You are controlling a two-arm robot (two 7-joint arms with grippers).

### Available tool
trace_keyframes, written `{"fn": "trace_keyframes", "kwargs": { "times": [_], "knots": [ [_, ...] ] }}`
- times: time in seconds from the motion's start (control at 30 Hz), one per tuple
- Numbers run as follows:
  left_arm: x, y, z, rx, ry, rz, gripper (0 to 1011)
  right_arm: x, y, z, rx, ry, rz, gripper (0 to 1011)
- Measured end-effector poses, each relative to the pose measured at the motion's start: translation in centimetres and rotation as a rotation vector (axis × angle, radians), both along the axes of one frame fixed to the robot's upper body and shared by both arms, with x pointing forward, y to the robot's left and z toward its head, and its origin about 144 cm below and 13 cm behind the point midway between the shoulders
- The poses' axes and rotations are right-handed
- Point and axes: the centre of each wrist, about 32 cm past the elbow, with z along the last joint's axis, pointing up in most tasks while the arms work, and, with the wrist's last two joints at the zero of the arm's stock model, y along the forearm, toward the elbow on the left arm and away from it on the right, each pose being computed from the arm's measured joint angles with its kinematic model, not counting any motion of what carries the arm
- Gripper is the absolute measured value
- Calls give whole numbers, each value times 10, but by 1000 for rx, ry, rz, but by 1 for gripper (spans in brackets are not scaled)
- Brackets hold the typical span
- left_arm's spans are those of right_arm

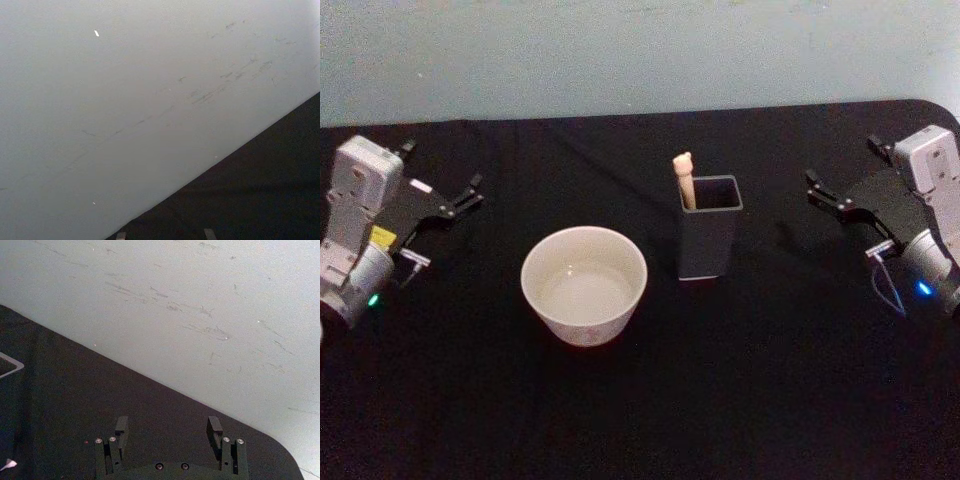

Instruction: Pick up the stirring spoon with one hand, stir inside the cup, then place it back in its original position.

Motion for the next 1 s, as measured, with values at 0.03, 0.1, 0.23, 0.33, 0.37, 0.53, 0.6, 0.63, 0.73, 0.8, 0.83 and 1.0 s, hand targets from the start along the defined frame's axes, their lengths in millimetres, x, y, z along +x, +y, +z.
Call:
{"fn": "trace_keyframes", "kwargs": {
  "times": [0.03,0.1,0.23,0.33,0.37,0.53,0.6,0.63,0.73,0.8,0.83,1.0],
  "knots": [
    [0,0,0,0,0,0,1001,0,0,0,0,0,0,1002],
    [0,0,0,0,0,0,1002,0,0,0,0,0,0,1003],
    [0,0,0,0,0,0,1001,0,0,0,0,0,0,1002],
    [0,0,0,0,0,0,1001,0,0,0,0,0,0,1002],
    [0,0,0,0,0,0,1001,0,0,0,0,0,0,1002],
    [0,0,0,0,0,0,1001,0,0,0,0,0,0,1002],
    [0,0,0,0,0,0,1001,0,0,0,0,0,0,1003],
    [0,0,0,0,0,0,1001,0,0,0,0,0,0,1002],
    [0,0,0,0,0,0,1001,0,0,0,0,0,0,1003],
    [0,0,0,0,0,0,1001,0,0,0,0,0,0,1003],
    [0,0,0,0,0,0,1001,0,0,0,0,0,0,1003],
    [0,0,0,0,0,0,1001,0,0,0,0,0,0,1002]
  ]
}}
